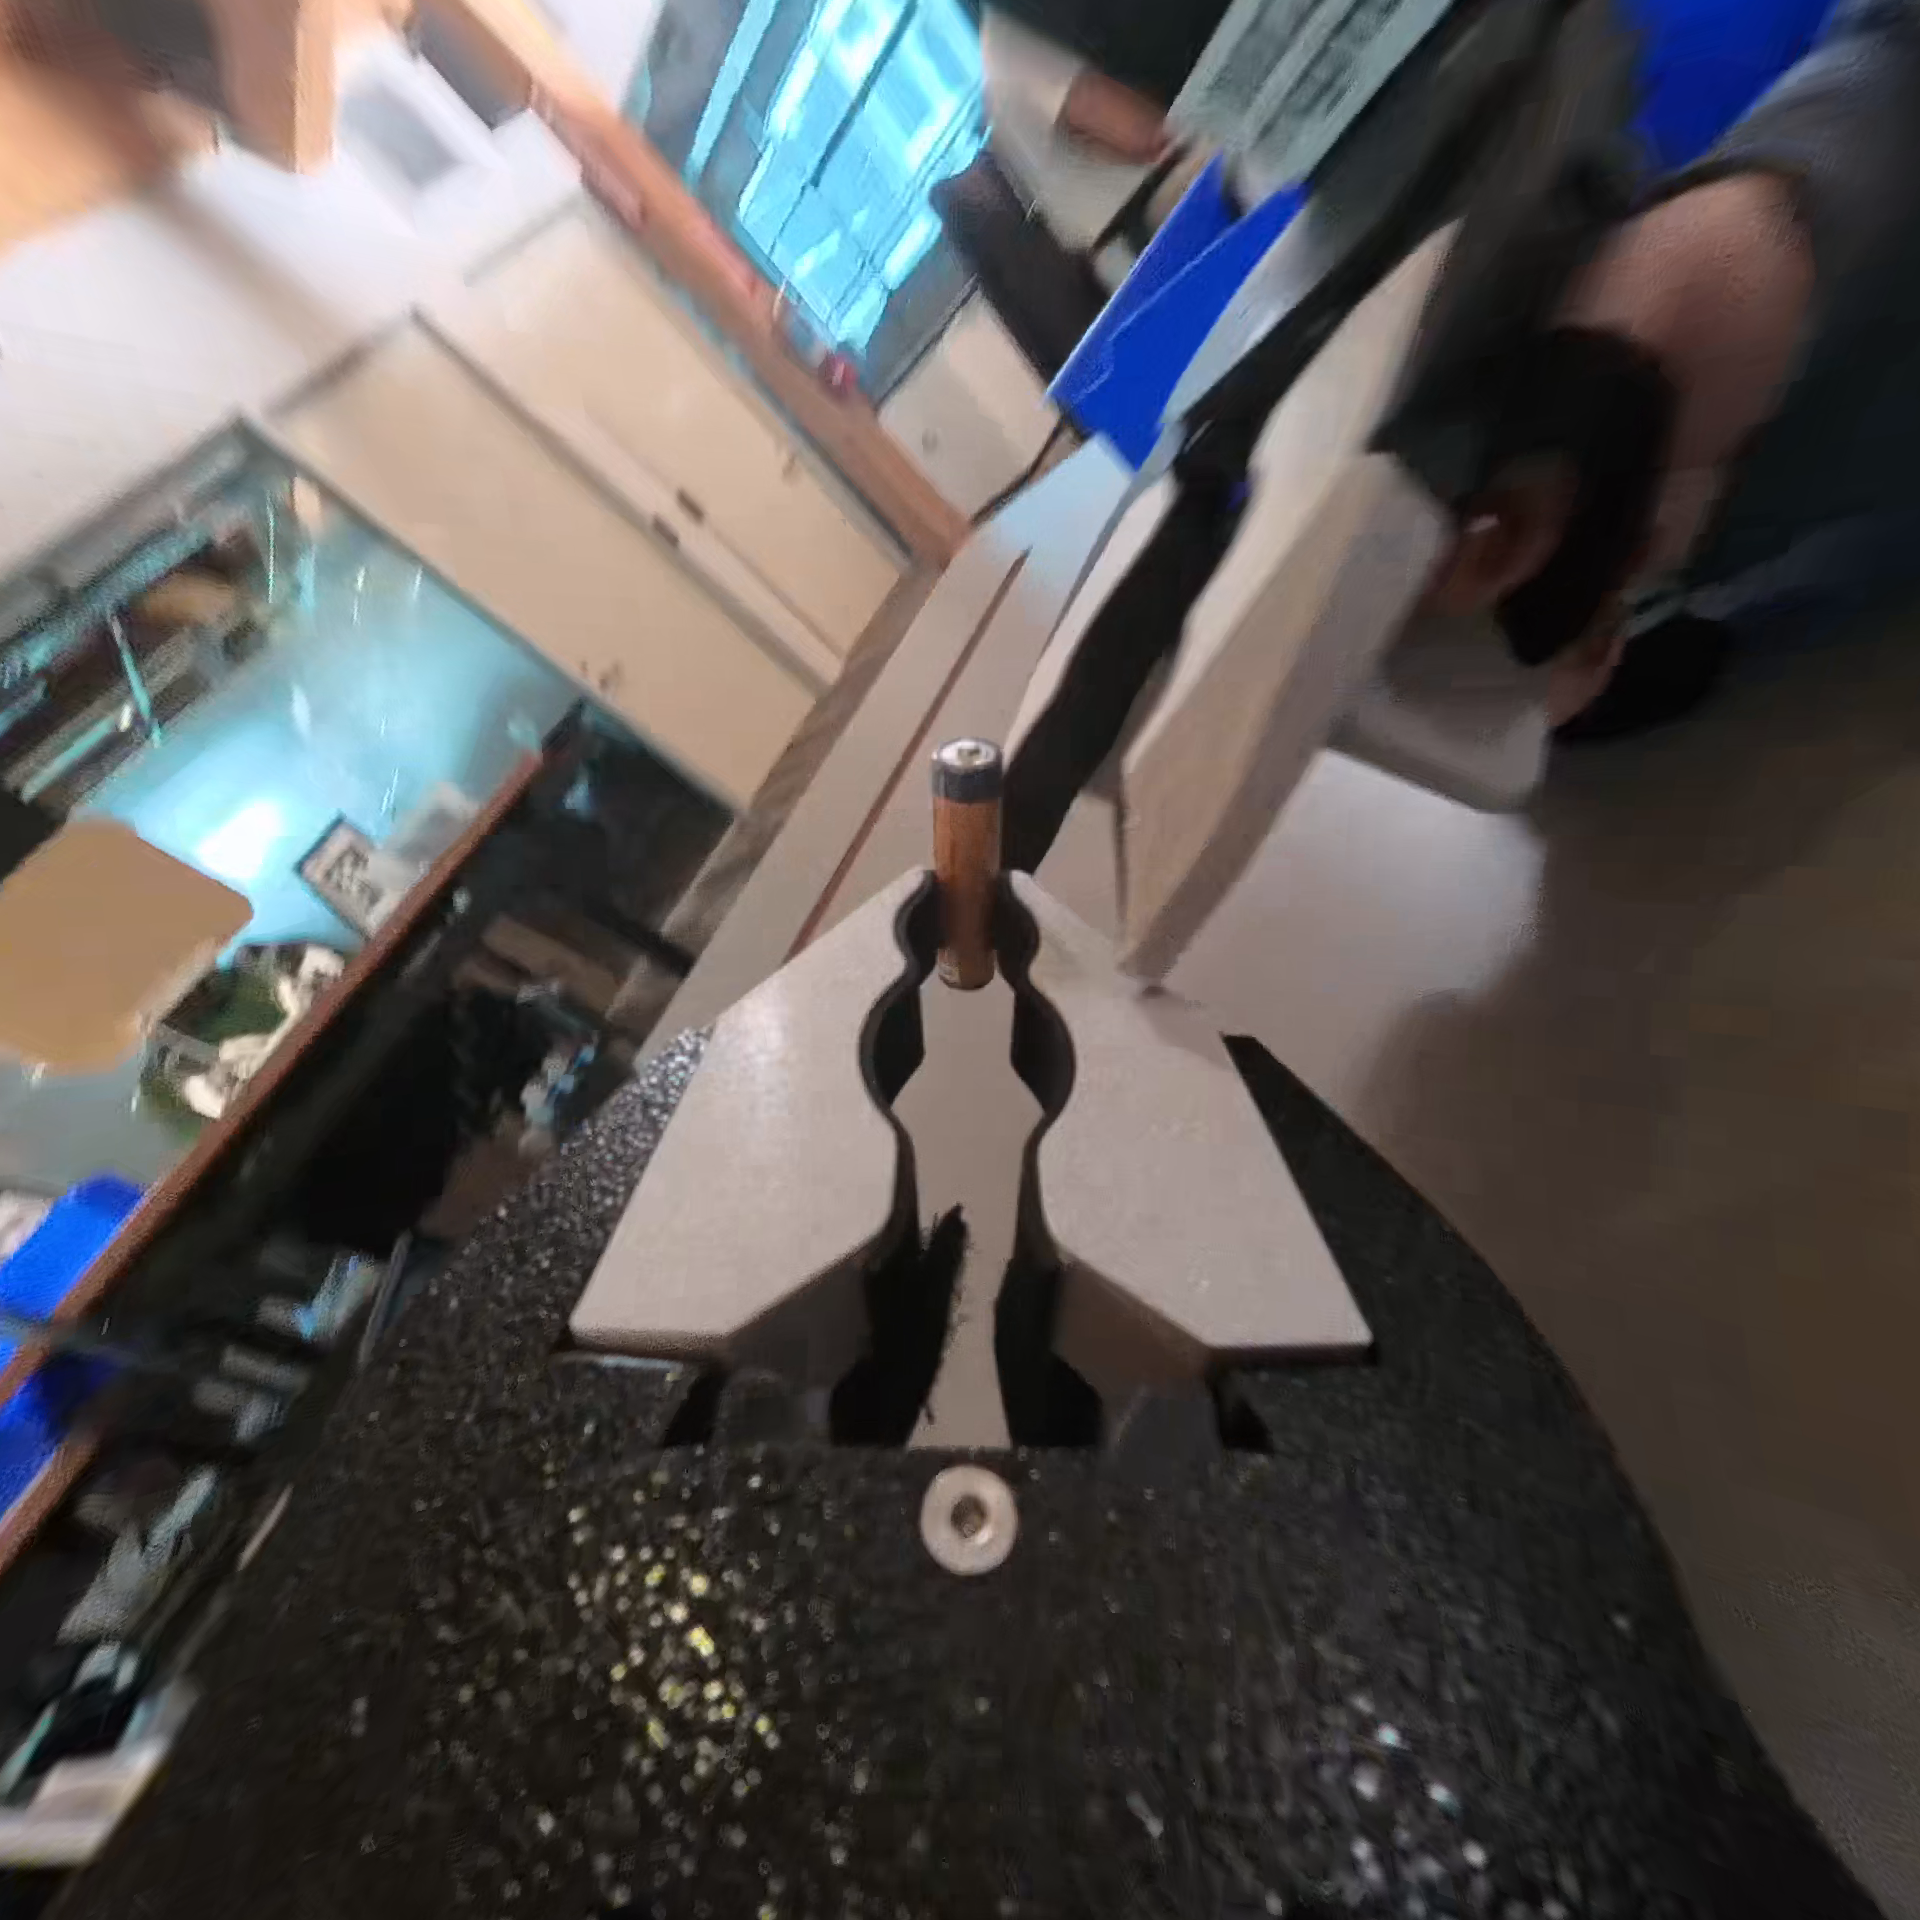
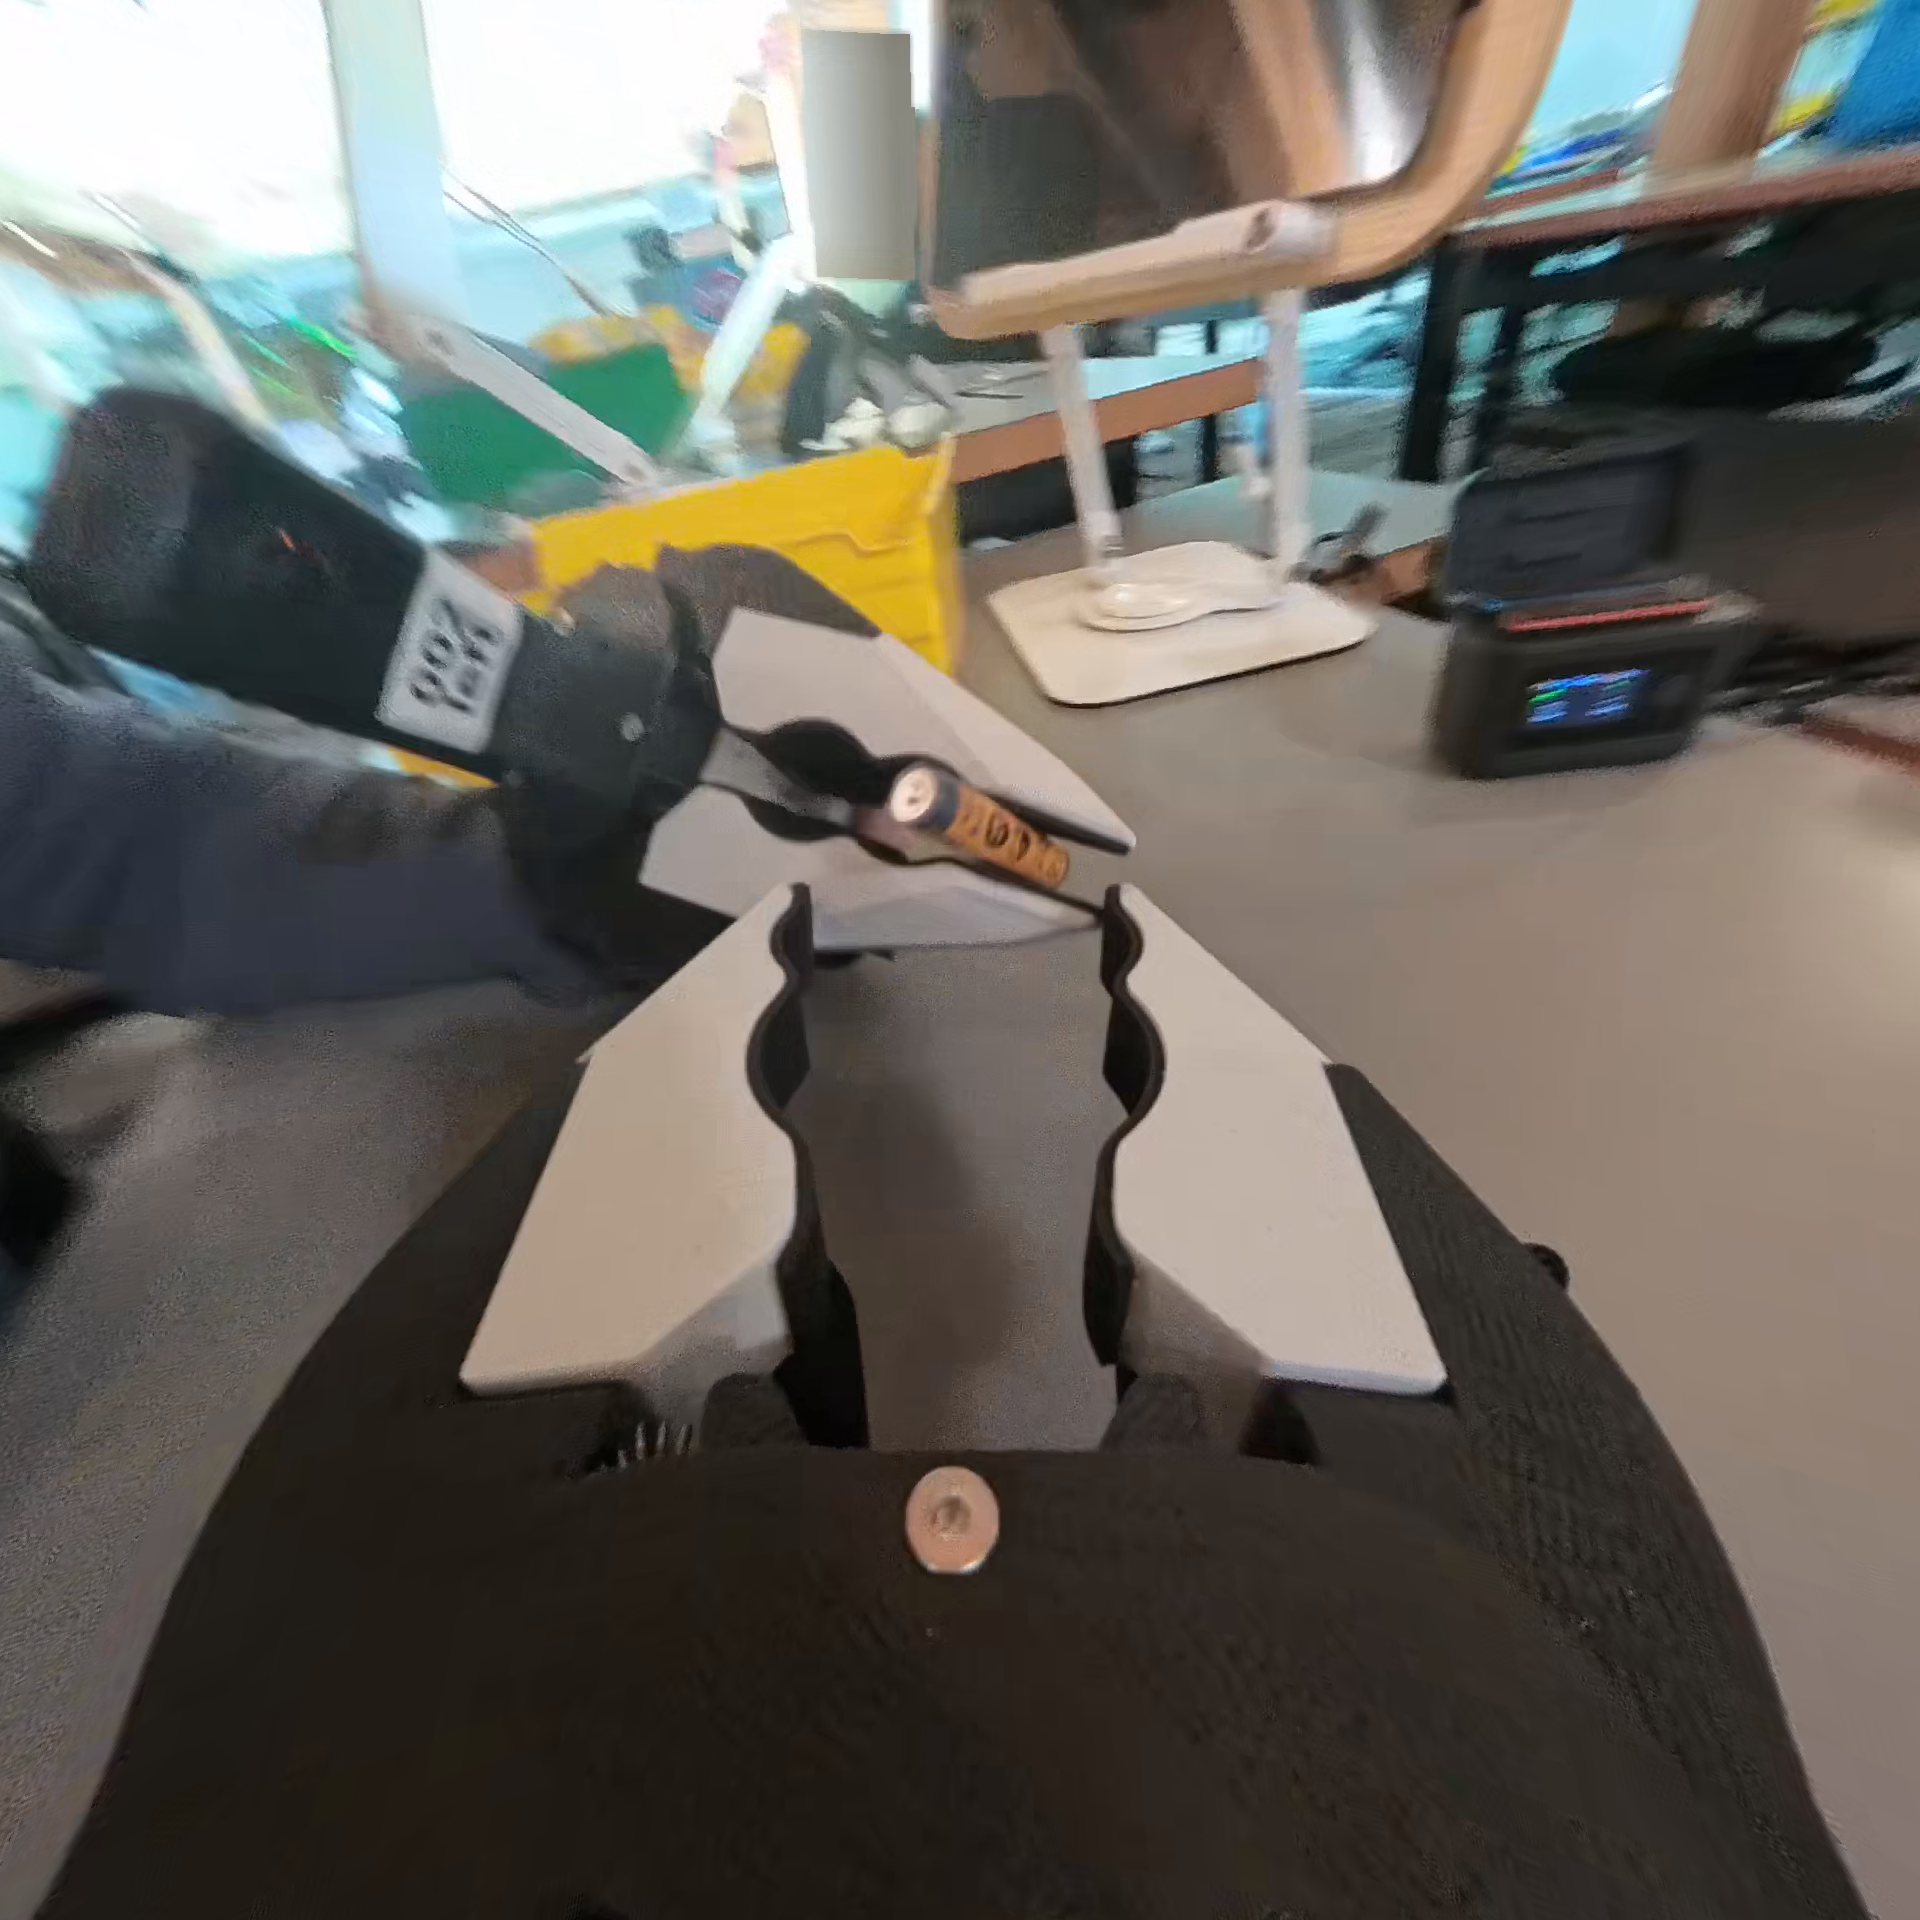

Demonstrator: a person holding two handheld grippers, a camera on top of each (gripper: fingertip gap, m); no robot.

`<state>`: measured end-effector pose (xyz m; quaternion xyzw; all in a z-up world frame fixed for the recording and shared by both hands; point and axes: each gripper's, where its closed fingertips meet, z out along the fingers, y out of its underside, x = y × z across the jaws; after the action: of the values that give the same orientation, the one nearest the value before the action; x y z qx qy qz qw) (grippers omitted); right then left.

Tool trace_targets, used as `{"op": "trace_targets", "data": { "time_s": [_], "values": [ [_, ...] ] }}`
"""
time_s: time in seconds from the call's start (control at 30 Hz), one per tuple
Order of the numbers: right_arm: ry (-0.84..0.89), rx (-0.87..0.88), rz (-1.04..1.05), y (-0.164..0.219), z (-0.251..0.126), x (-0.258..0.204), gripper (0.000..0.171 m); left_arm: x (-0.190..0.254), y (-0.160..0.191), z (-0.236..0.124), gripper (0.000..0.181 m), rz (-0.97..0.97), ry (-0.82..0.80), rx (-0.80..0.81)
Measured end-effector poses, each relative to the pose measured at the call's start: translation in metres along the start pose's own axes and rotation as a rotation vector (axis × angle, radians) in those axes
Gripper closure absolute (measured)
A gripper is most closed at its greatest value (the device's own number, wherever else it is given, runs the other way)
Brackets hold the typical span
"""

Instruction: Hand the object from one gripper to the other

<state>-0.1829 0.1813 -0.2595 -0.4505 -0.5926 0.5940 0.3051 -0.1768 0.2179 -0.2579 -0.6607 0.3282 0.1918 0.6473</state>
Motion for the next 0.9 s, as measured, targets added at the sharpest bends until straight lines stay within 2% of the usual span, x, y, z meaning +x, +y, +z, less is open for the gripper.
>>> {"op": "trace_targets", "data": {
  "time_s": [0.2, 0.33, 0.4, 0.47, 0.57, 0.63, 0.67, 0.7, 0.77, 0.87, 0.9],
  "values": [
    [0.259, -0.065, -0.330, -0.004, -0.003, 0.018, 0.138, -0.004, 0.033, 0.005, 0.173, 0.081, -0.037, -0.213],
    [0.296, -0.099, -0.409, -0.001, -0.003, 0.019, 0.148, 0.003, 0.033, 0.007, 0.173, 0.102, -0.011, -0.222],
    [0.298, -0.090, -0.416, -0.001, -0.004, 0.020, 0.163, 0.003, 0.033, 0.007, 0.172, 0.098, -0.007, -0.217],
    [0.275, -0.092, -0.350, -0.001, -0.004, 0.021, 0.163, 0.004, 0.032, 0.007, 0.173, 0.096, -0.003, -0.205],
    [0.208, -0.006, -0.094, -0.011, -0.009, 0.022, 0.163, -0.004, 0.021, 0.004, 0.170, 0.150, -0.078, -0.138],
    [0.144, 0.047, 0.096, -0.016, -0.013, 0.023, 0.163, -0.009, 0.017, 0.003, 0.144, 0.206, -0.138, -0.121],
    [0.115, 0.068, 0.185, -0.017, -0.015, 0.024, 0.163, -0.009, 0.017, 0.003, 0.141, 0.231, -0.147, -0.119],
    [0.078, 0.079, 0.266, -0.017, -0.016, 0.023, 0.163, -0.008, 0.016, 0.003, 0.147, 0.256, -0.151, -0.112],
    [0.020, 0.098, 0.373, -0.018, -0.016, 0.021, 0.163, -0.009, 0.013, 0.001, 0.173, 0.294, -0.159, -0.090],
    [0.010, 0.120, 0.371, -0.019, -0.017, 0.022, 0.161, -0.008, 0.012, 0.001, 0.173, 0.195, -0.106, -0.087],
    [0.027, 0.133, 0.309, -0.022, -0.017, 0.022, 0.149, -0.007, 0.013, 0.002, 0.173, 0.143, -0.081, -0.085]
  ]
}}
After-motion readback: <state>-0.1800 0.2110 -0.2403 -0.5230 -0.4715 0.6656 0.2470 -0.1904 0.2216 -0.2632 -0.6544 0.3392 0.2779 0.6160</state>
